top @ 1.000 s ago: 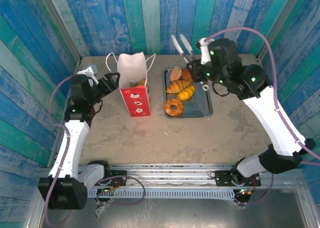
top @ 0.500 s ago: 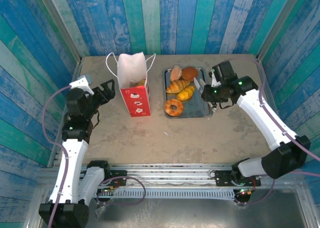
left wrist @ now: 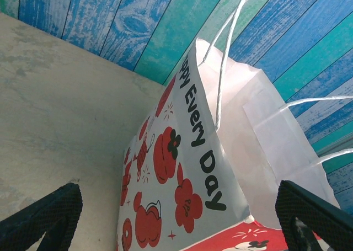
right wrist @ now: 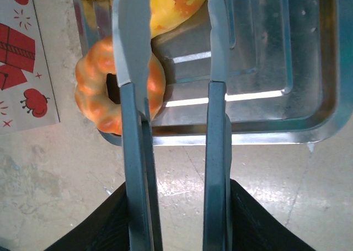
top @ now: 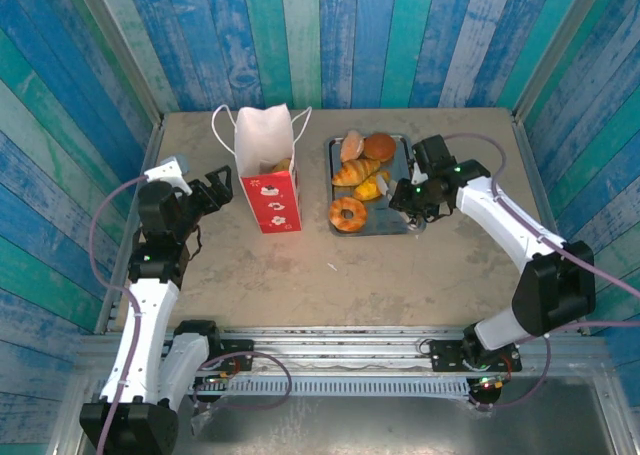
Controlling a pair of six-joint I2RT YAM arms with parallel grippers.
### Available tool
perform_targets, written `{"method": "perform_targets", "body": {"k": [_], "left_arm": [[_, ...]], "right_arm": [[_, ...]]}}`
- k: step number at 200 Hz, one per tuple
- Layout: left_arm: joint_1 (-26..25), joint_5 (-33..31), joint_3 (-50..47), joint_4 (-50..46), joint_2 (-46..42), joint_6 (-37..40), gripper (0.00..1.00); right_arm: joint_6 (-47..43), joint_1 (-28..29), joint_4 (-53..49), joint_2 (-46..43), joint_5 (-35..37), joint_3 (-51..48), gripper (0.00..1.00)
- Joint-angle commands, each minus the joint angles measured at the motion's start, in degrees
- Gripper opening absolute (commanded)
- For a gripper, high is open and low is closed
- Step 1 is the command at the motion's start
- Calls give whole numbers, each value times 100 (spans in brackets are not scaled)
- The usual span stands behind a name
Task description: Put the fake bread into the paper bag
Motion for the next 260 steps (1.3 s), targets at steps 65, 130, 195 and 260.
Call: {"method": "perform_targets", "body": {"k": [65,130,195,260], "left_arm": [[20,-129,-79,304,-63,272,94],[17,-6,-105,357,-15,272,94],[14,1,-96,348,14,272,94],[19,-19,-97,314,20,297,94]], "right_arm": [[280,34,346,502,-28,147,57],[214,61,385,794,-71,385,58],[230,95,395,1092,-10,593,58],[233,131,381,1303,6,707,56]]}}
